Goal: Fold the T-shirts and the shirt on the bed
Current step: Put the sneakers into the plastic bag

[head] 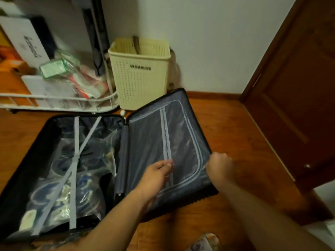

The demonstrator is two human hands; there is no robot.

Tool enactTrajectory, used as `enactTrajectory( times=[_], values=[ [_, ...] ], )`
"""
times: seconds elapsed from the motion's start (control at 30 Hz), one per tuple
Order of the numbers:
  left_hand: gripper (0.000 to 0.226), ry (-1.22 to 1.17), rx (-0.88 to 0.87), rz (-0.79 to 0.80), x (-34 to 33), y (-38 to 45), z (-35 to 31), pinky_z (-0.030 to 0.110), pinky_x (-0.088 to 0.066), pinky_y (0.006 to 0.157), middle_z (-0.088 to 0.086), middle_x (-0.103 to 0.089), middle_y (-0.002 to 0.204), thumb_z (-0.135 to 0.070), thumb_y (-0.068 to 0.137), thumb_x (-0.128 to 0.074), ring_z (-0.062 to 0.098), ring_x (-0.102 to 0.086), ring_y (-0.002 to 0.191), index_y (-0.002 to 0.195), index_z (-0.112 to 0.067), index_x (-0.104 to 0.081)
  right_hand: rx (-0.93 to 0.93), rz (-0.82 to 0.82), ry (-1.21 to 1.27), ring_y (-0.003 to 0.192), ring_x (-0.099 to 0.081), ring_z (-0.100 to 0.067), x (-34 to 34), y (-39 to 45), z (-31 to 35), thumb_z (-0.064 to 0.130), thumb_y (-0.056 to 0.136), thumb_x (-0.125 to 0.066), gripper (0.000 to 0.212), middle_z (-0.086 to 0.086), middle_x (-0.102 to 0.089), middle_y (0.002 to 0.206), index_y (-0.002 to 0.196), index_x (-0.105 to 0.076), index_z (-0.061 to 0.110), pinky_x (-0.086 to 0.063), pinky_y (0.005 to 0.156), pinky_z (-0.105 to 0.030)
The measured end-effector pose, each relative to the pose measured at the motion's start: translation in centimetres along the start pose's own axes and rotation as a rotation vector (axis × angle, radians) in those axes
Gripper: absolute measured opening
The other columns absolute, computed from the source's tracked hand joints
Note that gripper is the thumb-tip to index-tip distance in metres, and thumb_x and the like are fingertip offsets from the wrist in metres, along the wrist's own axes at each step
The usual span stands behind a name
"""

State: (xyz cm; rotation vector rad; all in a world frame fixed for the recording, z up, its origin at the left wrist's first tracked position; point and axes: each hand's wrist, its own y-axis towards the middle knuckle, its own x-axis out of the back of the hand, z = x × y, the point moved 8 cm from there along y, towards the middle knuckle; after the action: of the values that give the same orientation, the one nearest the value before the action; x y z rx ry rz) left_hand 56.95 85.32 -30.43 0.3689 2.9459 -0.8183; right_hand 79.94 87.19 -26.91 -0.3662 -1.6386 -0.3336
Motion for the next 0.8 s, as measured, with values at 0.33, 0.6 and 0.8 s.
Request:
enactTrajectory(
  times=[0.33, 0.6, 0.8],
  values=[
    [0.027, -0.006, -0.018, -0.082, 4.9, -2.4, -14.2, 0.049, -0.06, 0.082, 0.021, -0.073, 0.104, -0.017, 0.096, -0.068, 0.036, -0.071, 0.094, 0.113, 0.005, -0.066, 0.335, -0.356, 0.204, 0.05, -0.064, -0.023, 15.4, -14.7, 15.4, 0.019, 0.053, -0.089, 0.026, -0.007, -0.064, 0.059, 0.067, -0.071, 0.009, -0.048, 0.044, -0.029],
    [0.016, 0.031, -0.142, -0.383, 24.3, -7.5, -14.8, 0.049, -0.059, 0.086, 0.022, -0.073, 0.101, -0.004, 0.096, -0.065, 0.037, -0.072, 0.094, 0.108, 0.005, -0.069, 0.427, 0.266, 0.546, 0.155, -0.007, -0.025, 12.0, -12.8, 19.5, 0.058, 0.099, -0.047, 0.067, 0.005, -0.009, 0.168, 0.158, -0.016, 0.045, -0.011, 0.124, -0.046],
    [0.023, 0.037, -0.089, -0.47, 36.0, -11.4, -9.8, 0.045, -0.057, 0.094, 0.014, -0.075, 0.102, 0.0, 0.092, -0.067, 0.031, -0.073, 0.095, 0.112, -0.01, -0.069, 0.588, 0.723, 0.829, 0.155, -0.004, -0.017, 8.0, -17.8, 32.3, 0.069, 0.094, -0.044, 0.079, 0.008, 0.001, 0.169, 0.157, -0.001, 0.048, -0.011, 0.123, -0.037]
  ],
)
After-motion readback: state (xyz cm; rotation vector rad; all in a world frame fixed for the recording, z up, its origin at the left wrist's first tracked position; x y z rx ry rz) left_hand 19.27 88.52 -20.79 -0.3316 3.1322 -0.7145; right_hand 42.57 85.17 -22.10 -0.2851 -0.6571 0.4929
